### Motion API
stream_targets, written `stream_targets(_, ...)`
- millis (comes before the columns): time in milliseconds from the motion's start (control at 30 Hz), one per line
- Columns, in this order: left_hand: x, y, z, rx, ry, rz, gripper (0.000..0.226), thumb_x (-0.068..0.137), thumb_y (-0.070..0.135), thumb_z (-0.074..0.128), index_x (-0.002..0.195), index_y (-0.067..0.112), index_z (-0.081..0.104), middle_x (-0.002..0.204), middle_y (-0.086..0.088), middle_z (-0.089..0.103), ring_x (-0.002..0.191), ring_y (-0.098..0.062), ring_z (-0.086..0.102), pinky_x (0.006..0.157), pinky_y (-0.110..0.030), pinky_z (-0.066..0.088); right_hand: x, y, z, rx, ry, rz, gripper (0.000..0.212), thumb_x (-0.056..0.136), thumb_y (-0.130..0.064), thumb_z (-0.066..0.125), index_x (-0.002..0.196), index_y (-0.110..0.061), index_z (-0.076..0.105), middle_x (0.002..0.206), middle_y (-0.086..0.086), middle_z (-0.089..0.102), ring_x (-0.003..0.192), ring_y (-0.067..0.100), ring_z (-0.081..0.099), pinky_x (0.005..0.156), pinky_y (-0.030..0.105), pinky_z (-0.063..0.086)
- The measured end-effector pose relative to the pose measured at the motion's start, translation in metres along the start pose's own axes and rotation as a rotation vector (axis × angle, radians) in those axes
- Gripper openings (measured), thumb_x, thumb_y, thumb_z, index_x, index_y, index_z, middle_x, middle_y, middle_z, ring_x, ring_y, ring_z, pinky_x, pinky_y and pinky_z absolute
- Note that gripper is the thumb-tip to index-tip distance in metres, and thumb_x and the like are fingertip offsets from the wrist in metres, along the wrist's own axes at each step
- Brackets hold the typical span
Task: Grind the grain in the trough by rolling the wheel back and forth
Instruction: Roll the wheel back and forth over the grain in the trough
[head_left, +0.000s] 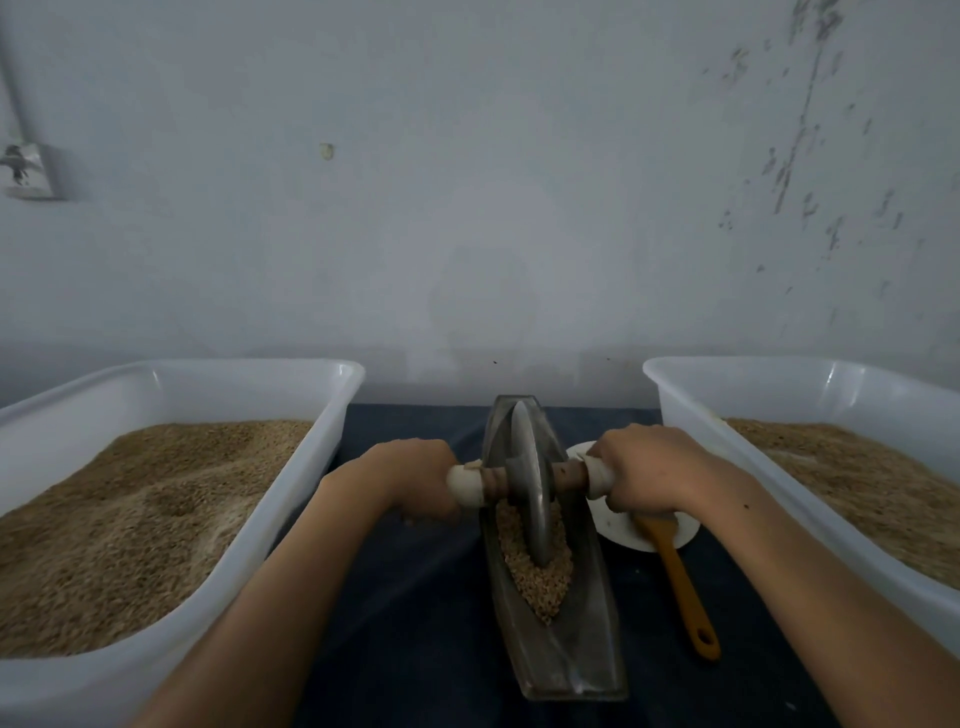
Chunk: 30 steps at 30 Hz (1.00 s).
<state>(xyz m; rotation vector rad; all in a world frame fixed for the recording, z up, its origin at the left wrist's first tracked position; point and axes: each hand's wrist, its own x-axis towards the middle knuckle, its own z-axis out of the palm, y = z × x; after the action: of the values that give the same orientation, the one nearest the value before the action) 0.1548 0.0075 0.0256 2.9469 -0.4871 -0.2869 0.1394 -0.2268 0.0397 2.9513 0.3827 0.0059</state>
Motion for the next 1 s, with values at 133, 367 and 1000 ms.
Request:
stream_targets(133, 0.0, 0.006, 0.001, 0.203, 0.238, -0.008, 0.019, 0.075, 0.04, 0.068, 0.087, 0.027, 0.059, 0.07, 0.01, 0.053, 0.067, -0.011, 0.053, 0.064, -0.027, 0.039, 0.003, 0.006, 0.013, 0.092, 0.076, 0.025, 0.015, 0.084, -0.029, 0.064, 0.085, -0.032, 0.049, 0.073, -0.01, 0.05, 0.073, 0.012, 0.053, 0.062, 0.026, 0.035)
stream_targets(367, 0.002, 0.011, 0.007, 0.353, 0.472, 0.004, 0.015, 0.08, 0.037, 0.059, 0.088, 0.024, 0.058, 0.083, 0.005, 0.062, 0.071, -0.014, 0.054, 0.063, -0.029, 0.038, 0.007, 0.008, 0.027, 0.15, 0.2, 0.052, 0.007, 0.085, -0.036, 0.062, 0.09, -0.031, 0.058, 0.087, -0.01, 0.062, 0.078, 0.012, 0.058, 0.066, 0.028, 0.041)
stream_targets(1000, 0.002, 0.006, 0.009, 0.281, 0.391, 0.004, 0.016, 0.076, 0.038, 0.064, 0.084, 0.027, 0.055, 0.078, 0.008, 0.057, 0.07, -0.013, 0.051, 0.063, -0.028, 0.037, 0.003, 0.003, 0.021, 0.067, 0.257, 0.032, 0.003, 0.088, -0.03, 0.058, 0.091, -0.028, 0.056, 0.091, -0.005, 0.063, 0.084, 0.017, 0.06, 0.071, 0.032, 0.047)
